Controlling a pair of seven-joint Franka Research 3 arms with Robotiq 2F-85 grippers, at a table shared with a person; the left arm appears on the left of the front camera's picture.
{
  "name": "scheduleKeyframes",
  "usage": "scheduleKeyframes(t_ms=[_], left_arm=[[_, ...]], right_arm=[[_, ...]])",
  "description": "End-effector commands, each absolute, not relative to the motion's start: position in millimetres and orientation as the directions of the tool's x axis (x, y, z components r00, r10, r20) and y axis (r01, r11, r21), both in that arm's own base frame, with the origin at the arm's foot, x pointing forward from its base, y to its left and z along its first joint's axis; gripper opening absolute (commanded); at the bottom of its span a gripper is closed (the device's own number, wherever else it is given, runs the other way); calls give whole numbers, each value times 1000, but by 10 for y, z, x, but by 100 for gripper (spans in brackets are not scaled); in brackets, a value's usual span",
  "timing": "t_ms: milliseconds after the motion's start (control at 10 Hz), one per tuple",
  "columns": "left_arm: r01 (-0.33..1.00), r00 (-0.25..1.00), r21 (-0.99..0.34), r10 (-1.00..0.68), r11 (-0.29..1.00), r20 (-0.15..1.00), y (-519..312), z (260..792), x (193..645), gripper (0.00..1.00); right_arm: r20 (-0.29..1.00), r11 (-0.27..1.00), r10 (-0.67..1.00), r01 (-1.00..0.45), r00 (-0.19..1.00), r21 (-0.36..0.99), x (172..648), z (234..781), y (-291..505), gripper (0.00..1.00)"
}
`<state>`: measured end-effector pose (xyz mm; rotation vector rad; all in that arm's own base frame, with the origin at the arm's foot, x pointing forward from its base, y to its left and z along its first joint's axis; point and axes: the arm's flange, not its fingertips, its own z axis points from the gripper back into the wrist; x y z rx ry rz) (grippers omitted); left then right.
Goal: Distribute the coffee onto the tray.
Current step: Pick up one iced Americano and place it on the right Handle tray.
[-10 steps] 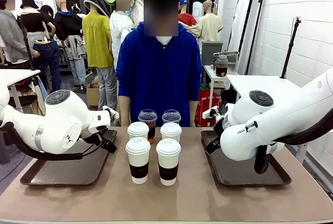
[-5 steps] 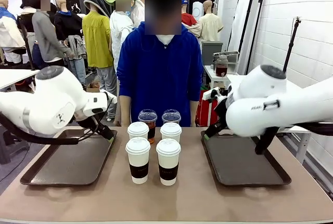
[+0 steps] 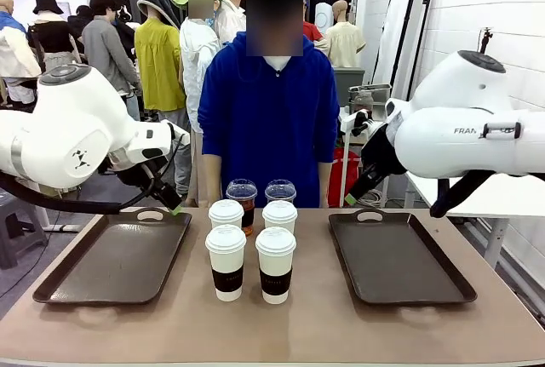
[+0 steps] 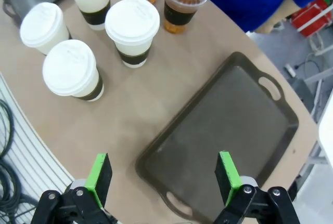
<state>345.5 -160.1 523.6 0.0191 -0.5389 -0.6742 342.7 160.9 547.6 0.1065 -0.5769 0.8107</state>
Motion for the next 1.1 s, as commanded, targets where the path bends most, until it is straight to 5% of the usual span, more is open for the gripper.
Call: scheduleKeyframes(t_ms=[0,300,1000], left_arm=[[599,649,181,-605,780,462,-1593,5239,3413,100],[626,626,186,-631,757,459,-1588,5270,3428,100],[824,332,167,-701,541,631,-1256,5509,3373,100]], right_arm=[[522,665,669,-740,529,-102,3462,5438,1609,100],[539,650,672,-753,508,-100,3460,5449,1571,100],[729,441,638,-893,246,-85,3410,5659,1122,100]])
